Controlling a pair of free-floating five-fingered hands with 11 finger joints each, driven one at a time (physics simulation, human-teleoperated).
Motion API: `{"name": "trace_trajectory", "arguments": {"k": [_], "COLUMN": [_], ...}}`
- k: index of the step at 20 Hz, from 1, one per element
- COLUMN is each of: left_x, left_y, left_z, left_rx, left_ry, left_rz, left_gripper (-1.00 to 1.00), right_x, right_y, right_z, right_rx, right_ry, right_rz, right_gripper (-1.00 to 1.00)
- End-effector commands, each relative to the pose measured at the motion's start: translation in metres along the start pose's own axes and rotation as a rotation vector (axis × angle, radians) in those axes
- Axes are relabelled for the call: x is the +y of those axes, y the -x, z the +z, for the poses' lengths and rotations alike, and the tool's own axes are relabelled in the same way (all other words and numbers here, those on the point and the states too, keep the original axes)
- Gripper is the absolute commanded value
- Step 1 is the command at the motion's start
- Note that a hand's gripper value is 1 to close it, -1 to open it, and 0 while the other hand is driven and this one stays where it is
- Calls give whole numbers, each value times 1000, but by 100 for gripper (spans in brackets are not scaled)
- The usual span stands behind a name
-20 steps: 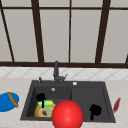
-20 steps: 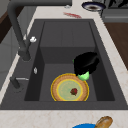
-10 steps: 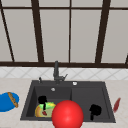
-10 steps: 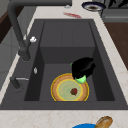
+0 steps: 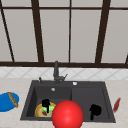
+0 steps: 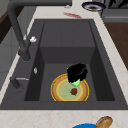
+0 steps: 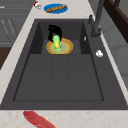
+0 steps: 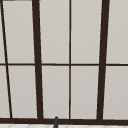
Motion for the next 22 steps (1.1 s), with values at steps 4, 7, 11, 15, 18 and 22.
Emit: {"name": "trace_trajectory", "arguments": {"k": [4,7,11,15,18,22], "left_x": [6,3,-15,-15,-16,-38], "left_y": [43,68,84,87,95,122], "left_z": [-6,-8,15,22,15,28], "left_rx": [-13,-13,-25,12,-27,-94], "left_ry": [5,0,-27,-41,-69,-103], "left_rz": [11,10,28,43,24,5], "left_gripper": [100,100,100,100,100,100], "right_x": [0,0,0,0,0,0], "right_y": [0,0,0,0,0,0], "right_z": [0,0,0,0,0,0], "right_rx": [0,0,0,0,0,0], "right_ry": [0,0,0,0,0,0], "right_rz": [0,0,0,0,0,0], "right_gripper": [0,0,0,0,0,0]}}
